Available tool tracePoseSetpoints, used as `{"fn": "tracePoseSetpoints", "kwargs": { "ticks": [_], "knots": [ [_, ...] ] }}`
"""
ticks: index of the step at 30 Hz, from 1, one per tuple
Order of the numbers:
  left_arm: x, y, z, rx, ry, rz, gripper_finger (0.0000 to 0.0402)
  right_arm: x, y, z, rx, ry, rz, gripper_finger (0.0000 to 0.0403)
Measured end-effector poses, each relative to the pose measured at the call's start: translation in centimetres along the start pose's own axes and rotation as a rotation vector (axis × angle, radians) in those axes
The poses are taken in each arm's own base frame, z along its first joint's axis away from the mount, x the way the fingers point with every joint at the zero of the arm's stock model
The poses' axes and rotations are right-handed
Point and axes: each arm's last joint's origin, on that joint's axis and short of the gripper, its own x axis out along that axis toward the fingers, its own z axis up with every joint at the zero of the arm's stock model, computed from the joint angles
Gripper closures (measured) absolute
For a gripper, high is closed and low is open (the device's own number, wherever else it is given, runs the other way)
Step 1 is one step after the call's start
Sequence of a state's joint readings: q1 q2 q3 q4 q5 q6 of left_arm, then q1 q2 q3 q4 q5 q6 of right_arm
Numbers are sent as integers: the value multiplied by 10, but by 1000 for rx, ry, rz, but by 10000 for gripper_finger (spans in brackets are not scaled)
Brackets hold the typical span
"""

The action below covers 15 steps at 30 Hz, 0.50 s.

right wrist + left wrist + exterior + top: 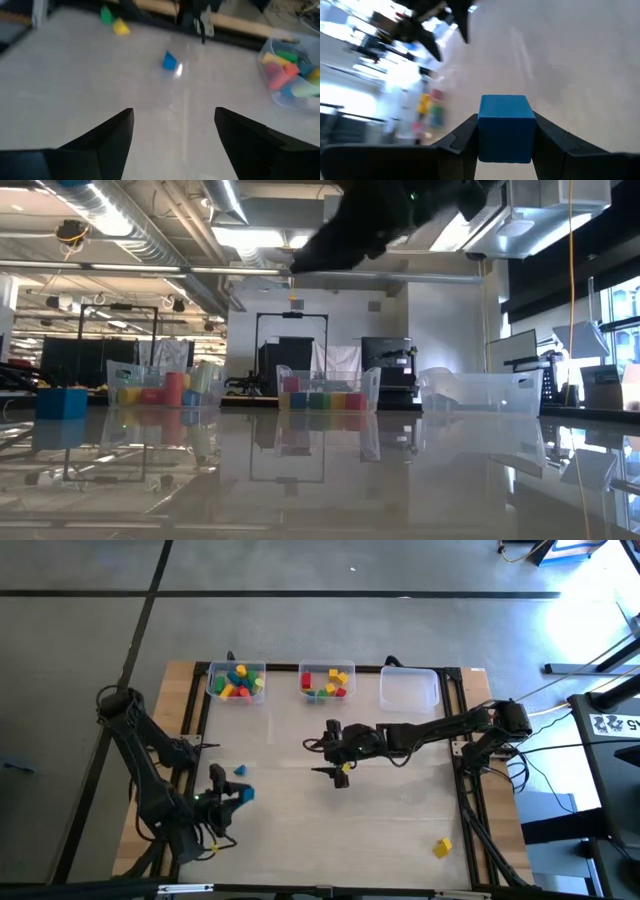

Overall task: Sort blocks by size
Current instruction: Put the square blue block into the middle transparent bin

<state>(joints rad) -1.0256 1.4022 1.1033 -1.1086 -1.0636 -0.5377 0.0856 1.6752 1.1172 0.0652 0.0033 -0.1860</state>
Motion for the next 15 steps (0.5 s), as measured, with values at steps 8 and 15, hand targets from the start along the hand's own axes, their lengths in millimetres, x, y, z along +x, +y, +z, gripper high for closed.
{"fn": "tracePoseSetpoints", "kwargs": {
  "ticks": [8,15],
  "knots": [
    [17,8,10,112,-19,113,268,27,3,5,120,-240,124,121],
    [37,17,28,213,-28,162,268,50,7,2,212,-448,239,121]
  ]
}}
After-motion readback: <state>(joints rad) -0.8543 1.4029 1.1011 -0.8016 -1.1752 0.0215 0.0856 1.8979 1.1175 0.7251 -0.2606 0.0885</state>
